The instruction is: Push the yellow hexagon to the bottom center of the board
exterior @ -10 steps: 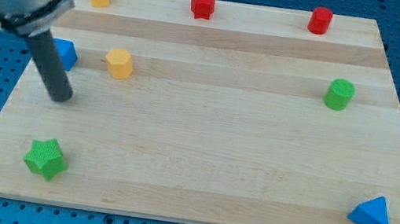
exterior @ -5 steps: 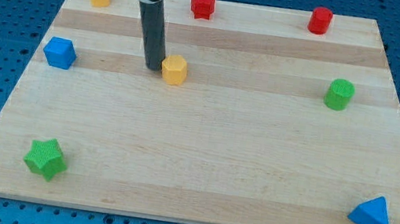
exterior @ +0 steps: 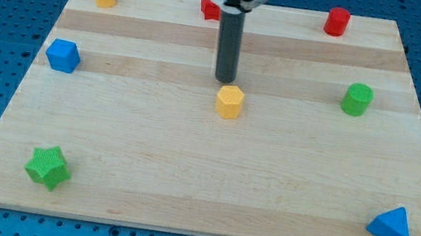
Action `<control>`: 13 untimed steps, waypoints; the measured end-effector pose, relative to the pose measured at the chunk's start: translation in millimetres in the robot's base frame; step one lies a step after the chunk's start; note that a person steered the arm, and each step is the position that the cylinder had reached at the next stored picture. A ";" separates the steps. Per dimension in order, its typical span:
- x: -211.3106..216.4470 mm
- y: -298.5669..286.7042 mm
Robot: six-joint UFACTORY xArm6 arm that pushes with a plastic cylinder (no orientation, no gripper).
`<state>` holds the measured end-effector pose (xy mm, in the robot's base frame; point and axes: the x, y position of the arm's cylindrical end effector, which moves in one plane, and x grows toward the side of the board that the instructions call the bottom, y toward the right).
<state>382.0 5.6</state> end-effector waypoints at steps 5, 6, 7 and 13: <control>144.0 10.3; 176.7 10.3; 205.5 10.3; 174.6 -106.9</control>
<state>556.6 -101.3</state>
